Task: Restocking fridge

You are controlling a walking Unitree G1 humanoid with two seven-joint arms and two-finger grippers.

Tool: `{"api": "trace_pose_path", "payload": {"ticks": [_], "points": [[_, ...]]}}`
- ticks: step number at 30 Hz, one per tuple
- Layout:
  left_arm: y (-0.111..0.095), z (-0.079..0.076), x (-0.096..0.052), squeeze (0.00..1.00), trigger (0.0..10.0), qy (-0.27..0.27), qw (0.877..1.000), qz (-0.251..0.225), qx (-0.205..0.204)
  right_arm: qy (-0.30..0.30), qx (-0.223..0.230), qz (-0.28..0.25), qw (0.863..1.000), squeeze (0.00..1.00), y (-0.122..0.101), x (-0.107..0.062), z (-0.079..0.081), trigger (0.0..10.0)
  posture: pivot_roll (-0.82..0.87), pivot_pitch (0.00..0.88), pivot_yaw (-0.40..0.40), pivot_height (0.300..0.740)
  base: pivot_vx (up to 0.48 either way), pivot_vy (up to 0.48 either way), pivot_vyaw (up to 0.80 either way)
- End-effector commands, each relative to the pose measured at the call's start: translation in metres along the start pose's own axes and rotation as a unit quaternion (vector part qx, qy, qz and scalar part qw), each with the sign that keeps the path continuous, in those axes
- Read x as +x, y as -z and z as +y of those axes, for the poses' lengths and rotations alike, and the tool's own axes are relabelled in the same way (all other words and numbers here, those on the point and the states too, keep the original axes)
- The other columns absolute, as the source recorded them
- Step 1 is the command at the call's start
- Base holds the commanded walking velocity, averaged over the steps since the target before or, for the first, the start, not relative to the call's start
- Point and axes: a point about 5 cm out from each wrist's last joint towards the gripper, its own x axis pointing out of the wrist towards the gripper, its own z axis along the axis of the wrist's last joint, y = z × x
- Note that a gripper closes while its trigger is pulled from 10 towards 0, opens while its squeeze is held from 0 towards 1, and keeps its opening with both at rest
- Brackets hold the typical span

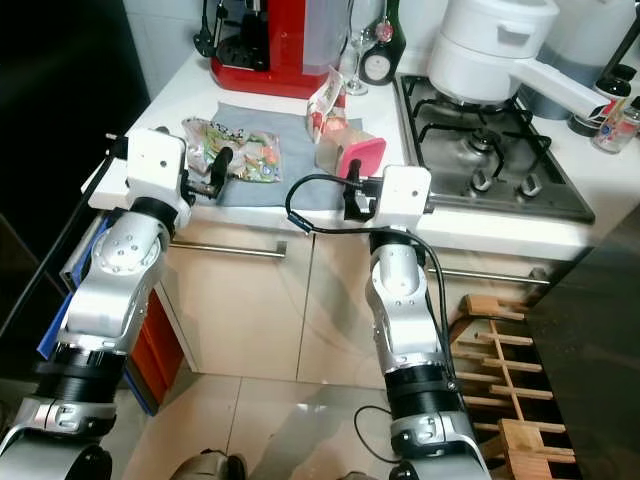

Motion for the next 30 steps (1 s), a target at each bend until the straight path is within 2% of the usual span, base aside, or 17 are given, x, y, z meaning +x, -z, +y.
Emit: {"api": "trace_pose_path", "payload": {"ticks": [1, 4, 6, 13, 22, 30], "points": [[-0.009, -0.002, 0.003, 0.00, 10.0, 0.003, 1.000, -0.021, 0.005, 0.001, -0.009, -0.022, 1.000, 0.00, -0.013, 0.007, -0.004, 10.0, 0.07, 0.000, -0.025, 0.740, 0.000, 0.000, 0.00], [-0.016, -0.003, 0.004, 0.00, 10.0, 0.000, 0.999, -0.042, 0.013, -0.008, -0.021, -0.035, 0.999, 0.00, -0.020, 0.012, -0.003, 10.0, 0.07, 0.000, -0.031, 0.740, 0.000, 0.000, 0.00], [-0.020, -0.006, 0.005, 0.00, 10.0, -0.001, 0.999, -0.051, 0.003, -0.012, -0.026, -0.043, 0.999, 0.00, -0.024, 0.014, -0.003, 10.0, 0.07, 0.000, -0.044, 0.740, 0.000, 0.000, 0.00], [-0.019, -0.010, 0.007, 0.00, 10.0, 0.005, 0.998, -0.055, -0.015, -0.017, -0.033, -0.049, 0.998, 0.00, -0.029, 0.019, -0.001, 10.0, 0.06, 0.000, -0.039, 0.740, 0.000, 0.000, 0.00], [-0.022, -0.016, 0.009, 0.00, 10.0, -0.001, 0.997, -0.066, -0.026, -0.032, -0.044, -0.055, 0.997, 0.00, -0.034, 0.023, 0.001, 10.0, 0.11, 0.000, -0.070, 0.740, 0.000, 0.000, 0.00], [-0.022, -0.008, 0.008, 0.00, 10.0, -0.015, 0.997, -0.069, -0.027, -0.043, -0.044, -0.054, 0.997, 0.00, -0.036, 0.025, 0.004, 10.0, 0.09, 0.000, -0.067, 0.740, 0.000, 0.000, 0.00]]}}
